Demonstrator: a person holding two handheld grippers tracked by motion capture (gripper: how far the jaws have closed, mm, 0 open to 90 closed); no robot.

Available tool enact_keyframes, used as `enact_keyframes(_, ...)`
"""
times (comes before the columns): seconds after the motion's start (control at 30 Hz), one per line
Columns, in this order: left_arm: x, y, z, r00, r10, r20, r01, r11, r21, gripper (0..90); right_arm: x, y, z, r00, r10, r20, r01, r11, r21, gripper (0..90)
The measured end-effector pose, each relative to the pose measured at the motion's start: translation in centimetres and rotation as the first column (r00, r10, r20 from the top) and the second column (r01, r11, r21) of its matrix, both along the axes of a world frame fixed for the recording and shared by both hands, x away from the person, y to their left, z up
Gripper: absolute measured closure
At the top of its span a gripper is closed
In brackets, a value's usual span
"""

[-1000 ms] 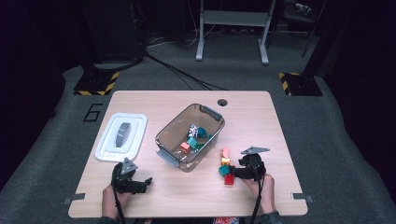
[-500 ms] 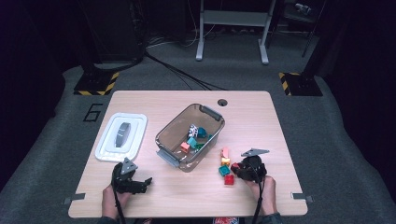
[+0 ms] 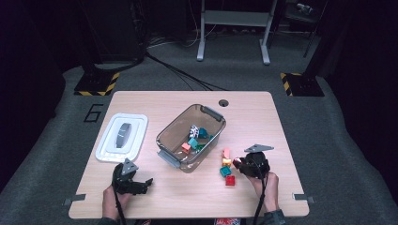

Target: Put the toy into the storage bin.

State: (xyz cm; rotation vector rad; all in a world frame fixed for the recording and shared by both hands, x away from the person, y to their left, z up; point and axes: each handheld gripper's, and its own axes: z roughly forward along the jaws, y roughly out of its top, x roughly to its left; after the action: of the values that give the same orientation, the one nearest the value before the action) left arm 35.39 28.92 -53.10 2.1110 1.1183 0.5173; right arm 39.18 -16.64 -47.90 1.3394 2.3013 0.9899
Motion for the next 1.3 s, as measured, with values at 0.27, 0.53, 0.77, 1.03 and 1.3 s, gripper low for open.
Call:
enact_keyframes(0.27,0.0,0.0,0.0,1.0,0.002,-0.002,-0.002,1.0,-0.005,3.7,0.9,-0.1,1.4,0.9998,-0.005,0.02,0.005,0.999,0.034,67.3)
enact_keyframes(0.53,0.0,0.0,0.0,1.0,0.003,-0.006,-0.003,1.0,-0.007,3.7,1.8,0.5,2.8,0.9987,0.007,0.051,-0.008,1.0,0.026,67.3)
enact_keyframes(0.77,0.1,0.0,0.0,1.0,0.001,-0.004,-0.001,1.0,-0.003,3.8,2.4,1.0,4.2,0.9973,0.015,0.071,-0.018,0.999,0.042,67.3)
enact_keyframes(1.03,0.0,0.0,0.0,1.0,0.002,-0.006,-0.002,1.0,-0.007,3.9,3.3,1.3,5.5,0.9955,0.035,0.088,-0.039,0.998,0.041,67.3)
enact_keyframes(1.3,0.0,0.0,0.0,1.0,0.002,-0.006,-0.002,1.0,-0.007,3.8,3.8,2.0,7.3,0.9906,0.053,0.126,-0.059,0.997,0.042,67.4)
